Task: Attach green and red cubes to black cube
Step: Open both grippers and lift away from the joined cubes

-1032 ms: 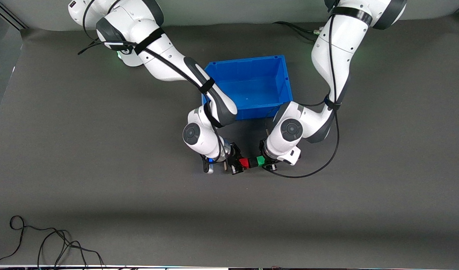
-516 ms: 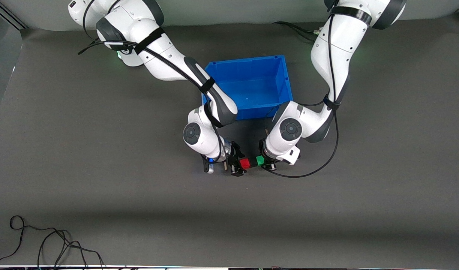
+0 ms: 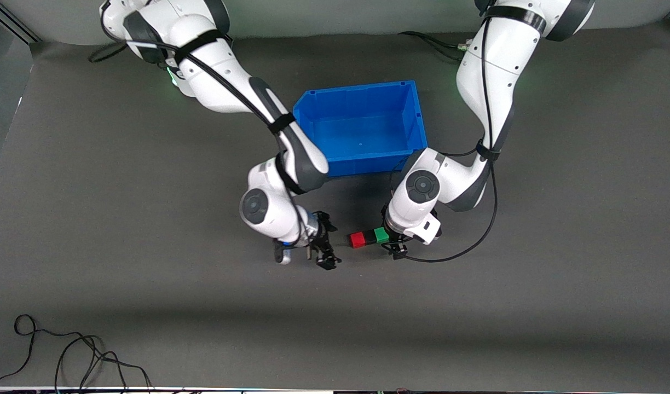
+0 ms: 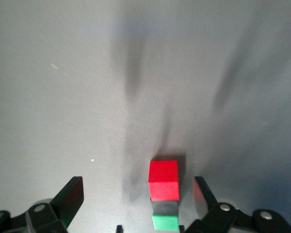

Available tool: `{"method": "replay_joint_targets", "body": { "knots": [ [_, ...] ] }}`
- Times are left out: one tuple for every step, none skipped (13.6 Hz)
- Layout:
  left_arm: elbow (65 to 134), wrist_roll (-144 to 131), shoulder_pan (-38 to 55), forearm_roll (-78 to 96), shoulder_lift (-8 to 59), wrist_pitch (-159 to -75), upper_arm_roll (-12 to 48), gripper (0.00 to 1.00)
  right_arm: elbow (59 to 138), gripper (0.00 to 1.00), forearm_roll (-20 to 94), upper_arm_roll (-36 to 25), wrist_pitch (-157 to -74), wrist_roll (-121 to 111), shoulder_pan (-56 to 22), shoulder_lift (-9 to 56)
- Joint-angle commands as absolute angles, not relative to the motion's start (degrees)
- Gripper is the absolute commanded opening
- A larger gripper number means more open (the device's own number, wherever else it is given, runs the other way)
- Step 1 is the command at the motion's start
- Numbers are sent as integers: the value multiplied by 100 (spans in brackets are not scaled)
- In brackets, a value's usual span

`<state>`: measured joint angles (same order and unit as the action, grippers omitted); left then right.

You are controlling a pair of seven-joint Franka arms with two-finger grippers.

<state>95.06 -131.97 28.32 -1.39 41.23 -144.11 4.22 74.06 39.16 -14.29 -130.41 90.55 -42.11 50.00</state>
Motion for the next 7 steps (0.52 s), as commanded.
{"method": "replay_joint_targets", "body": {
  "knots": [
    [9562, -12896, 2761, -597, 3623, -13696, 395, 100, 7541, 100, 3779, -2010, -11791, 8528, -4219, 4326],
    [9562, -12467, 2647, -598, 3464, -13406, 404, 100, 7550, 100, 3779, -2282, -11351, 8256, -4219, 4150],
    [9562, -12080, 2541, -589, 3324, -13090, 404, 100, 7550, 100, 3779, -2529, -10938, 7948, -4219, 4009],
    [9571, -11737, 2410, -589, 3166, -12739, 404, 100, 7559, 100, 3771, -2801, -10577, 7632, -4245, 3877],
    [9589, -11272, 2286, -589, 3051, -12448, 404, 100, 7654, 100, 3762, -3056, -10277, 7298, -4280, 3719],
    [9606, -10702, 2172, -589, 2876, -12141, 396, 100, 7812, 100, 3640, -3198, -10170, 7069, -4298, 3518],
    [9606, -10244, 1953, -589, 2657, -11798, 396, 100, 7996, 100, 3291, -3208, -10152, 6927, -4298, 3255]
  ]
}}
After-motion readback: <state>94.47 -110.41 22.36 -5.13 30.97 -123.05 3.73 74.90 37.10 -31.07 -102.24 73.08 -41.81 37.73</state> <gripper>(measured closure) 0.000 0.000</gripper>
